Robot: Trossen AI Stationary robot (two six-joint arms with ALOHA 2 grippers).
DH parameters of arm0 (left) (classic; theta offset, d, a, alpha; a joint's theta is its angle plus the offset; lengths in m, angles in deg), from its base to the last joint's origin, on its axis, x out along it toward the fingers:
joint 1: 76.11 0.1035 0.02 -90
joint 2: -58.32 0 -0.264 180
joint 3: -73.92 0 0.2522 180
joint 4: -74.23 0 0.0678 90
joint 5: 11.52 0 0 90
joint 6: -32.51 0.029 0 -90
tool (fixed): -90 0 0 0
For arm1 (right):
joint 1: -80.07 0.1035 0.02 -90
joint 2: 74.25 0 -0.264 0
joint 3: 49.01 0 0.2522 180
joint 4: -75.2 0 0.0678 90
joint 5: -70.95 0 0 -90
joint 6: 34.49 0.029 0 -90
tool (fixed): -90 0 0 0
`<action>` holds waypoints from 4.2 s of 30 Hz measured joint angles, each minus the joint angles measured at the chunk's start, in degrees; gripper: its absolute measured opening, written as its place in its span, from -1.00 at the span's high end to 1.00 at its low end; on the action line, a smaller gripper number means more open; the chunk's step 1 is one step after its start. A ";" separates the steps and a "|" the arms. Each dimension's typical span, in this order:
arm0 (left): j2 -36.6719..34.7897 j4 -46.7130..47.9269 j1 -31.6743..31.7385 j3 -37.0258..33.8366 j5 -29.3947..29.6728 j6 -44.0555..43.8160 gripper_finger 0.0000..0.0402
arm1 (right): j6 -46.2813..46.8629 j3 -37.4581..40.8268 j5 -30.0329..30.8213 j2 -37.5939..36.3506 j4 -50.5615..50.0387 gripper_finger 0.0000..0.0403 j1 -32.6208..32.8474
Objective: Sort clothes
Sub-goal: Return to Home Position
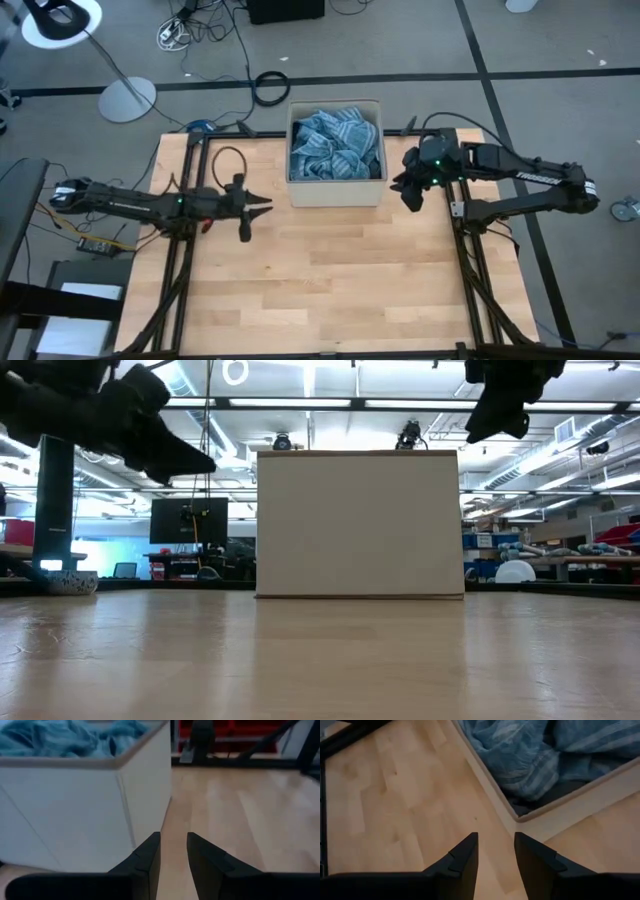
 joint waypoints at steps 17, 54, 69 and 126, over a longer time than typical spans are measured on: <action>-22.62 -2.73 2.09 -13.89 -2.15 -3.30 0.50 | -2.57 1.01 -0.27 -8.24 3.03 0.35 5.41; -42.47 11.87 4.39 -14.00 -17.50 -3.20 0.50 | -9.52 10.82 2.50 -11.66 5.92 0.35 8.42; -42.00 12.58 4.41 -14.00 -17.46 -8.77 0.50 | -10.76 16.69 1.84 -15.56 13.83 0.35 8.18; -41.99 12.53 4.41 -14.02 -17.32 -8.79 0.50 | -18.43 56.72 -0.18 -28.01 48.95 0.35 10.72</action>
